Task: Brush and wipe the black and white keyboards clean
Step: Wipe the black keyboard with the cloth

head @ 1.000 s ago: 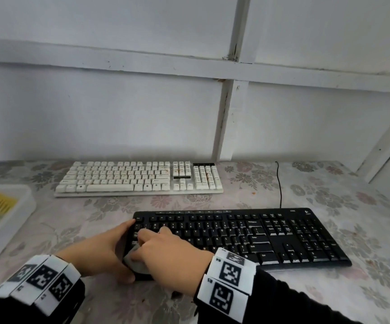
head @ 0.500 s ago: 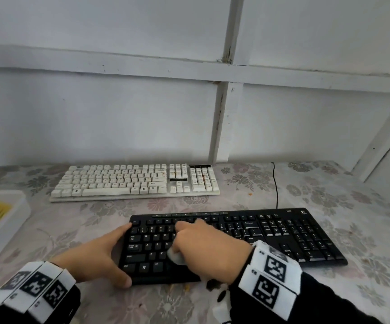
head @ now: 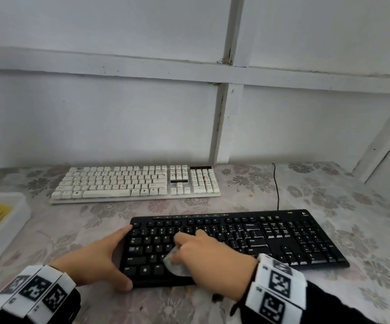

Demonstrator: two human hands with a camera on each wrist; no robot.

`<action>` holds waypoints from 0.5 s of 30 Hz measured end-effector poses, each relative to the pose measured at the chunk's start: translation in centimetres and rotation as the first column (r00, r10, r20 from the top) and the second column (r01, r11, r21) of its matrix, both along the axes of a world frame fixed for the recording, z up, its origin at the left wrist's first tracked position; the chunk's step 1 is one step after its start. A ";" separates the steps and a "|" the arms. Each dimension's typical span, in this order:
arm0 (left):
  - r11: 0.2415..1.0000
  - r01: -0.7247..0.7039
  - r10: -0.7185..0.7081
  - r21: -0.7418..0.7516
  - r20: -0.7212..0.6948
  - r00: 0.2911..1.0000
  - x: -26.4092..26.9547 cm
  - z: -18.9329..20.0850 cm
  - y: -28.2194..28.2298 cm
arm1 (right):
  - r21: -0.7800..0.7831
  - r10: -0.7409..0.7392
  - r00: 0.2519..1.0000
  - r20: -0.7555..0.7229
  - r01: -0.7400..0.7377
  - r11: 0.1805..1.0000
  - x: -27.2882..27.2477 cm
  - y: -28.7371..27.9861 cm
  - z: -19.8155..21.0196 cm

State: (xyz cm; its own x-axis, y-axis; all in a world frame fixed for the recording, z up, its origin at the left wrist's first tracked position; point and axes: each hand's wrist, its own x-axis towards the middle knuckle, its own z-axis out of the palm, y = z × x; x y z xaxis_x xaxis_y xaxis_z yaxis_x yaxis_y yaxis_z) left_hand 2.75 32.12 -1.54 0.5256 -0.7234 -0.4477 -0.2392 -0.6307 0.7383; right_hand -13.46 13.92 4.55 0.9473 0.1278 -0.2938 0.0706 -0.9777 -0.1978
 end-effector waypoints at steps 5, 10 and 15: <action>1.000 0.019 -0.019 0.014 0.004 1.000 -0.1 0.1 -0.2 | 0.042 -0.101 0.995 -0.021 0.101 0.994 -1.4 -3.7 0.5; 1.000 0.015 -0.015 0.016 0.010 1.000 -0.2 0.1 -0.2 | 0.156 -0.162 0.984 0.078 0.148 0.977 -2.1 -5.3 -0.2; 1.000 -0.001 0.001 0.015 0.000 1.000 -0.2 0.1 -0.2 | 0.011 -0.080 0.992 0.097 0.079 0.997 -3.3 -4.6 -2.8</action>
